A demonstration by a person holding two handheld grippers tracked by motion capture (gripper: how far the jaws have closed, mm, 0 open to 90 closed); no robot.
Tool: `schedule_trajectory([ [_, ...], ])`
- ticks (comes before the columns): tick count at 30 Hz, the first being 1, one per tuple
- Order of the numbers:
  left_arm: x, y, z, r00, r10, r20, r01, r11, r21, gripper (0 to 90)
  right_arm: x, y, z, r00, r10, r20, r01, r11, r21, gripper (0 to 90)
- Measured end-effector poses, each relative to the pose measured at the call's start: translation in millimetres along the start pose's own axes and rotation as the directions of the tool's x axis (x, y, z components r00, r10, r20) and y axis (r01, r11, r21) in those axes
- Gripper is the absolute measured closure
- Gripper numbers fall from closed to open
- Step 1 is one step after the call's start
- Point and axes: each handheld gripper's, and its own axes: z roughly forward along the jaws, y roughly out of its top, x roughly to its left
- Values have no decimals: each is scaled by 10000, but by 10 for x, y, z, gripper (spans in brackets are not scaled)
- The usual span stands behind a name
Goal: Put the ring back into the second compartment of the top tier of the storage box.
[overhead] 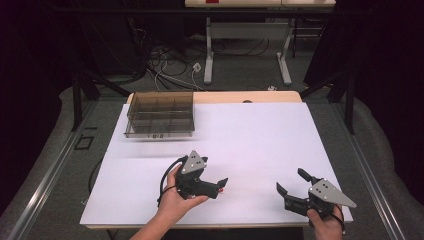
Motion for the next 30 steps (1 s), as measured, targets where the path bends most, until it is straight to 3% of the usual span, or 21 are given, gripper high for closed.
schedule_trajectory([
  [5, -33, -23, 99, 9996, -54, -278, 61, 9996, 270, 92, 5, 6, 4, 10000, -55, -39, 55, 10000, -14, 149],
  [13, -71, -64, 198, 9971, -574, -502, 597, 9971, 470, 150, 6, 6, 8, 10000, -33, -45, 32, 10000, -32, 149],
  [21, -82, -145, 259, 9950, -878, -468, 918, 9915, 921, 188, 1, 6, 1, 10000, 39, -67, -40, 10000, -33, 149],
  [30, -85, -258, 325, 9956, -720, -607, 814, 9821, 1699, 242, 11, 6, 9, 9999, -64, -128, 64, 10000, -23, 149],
])
